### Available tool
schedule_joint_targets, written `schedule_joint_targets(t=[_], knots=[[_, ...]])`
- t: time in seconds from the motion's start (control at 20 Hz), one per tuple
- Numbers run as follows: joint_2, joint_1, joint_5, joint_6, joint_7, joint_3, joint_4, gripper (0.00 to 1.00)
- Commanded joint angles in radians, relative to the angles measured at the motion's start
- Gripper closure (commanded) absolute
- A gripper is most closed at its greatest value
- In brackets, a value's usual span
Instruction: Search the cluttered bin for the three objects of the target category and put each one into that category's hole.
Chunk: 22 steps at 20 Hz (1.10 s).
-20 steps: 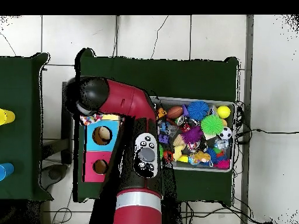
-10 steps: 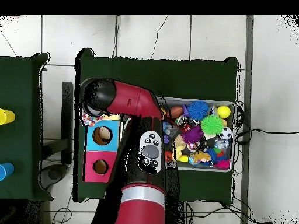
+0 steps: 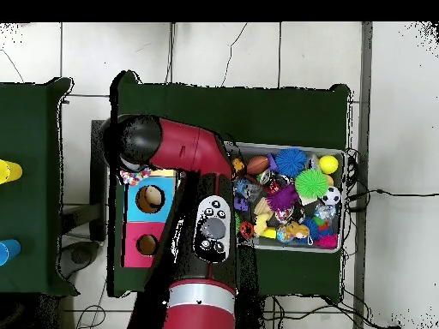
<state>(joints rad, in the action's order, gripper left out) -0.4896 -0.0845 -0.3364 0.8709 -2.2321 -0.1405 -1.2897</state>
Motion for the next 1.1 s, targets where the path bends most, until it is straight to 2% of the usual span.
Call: schedule_joint_targets(t=[0.05,0.3,0.5,0.7,1.1], knots=[[0.023,-0.001,-0.037,-0.018,-0.194,0.055,-0.134,1.0],[0.131,0.012,-0.004,-0.142,-0.146,0.064,-0.103,1.0],[0.175,0.008,0.045,-0.164,-0.124,0.028,-0.073,1.0],[0.198,0.013,0.067,-0.188,-0.105,0.016,-0.071,1.0],[0.19,0.021,0.064,-0.241,-0.077,0.048,-0.133,1.0]])
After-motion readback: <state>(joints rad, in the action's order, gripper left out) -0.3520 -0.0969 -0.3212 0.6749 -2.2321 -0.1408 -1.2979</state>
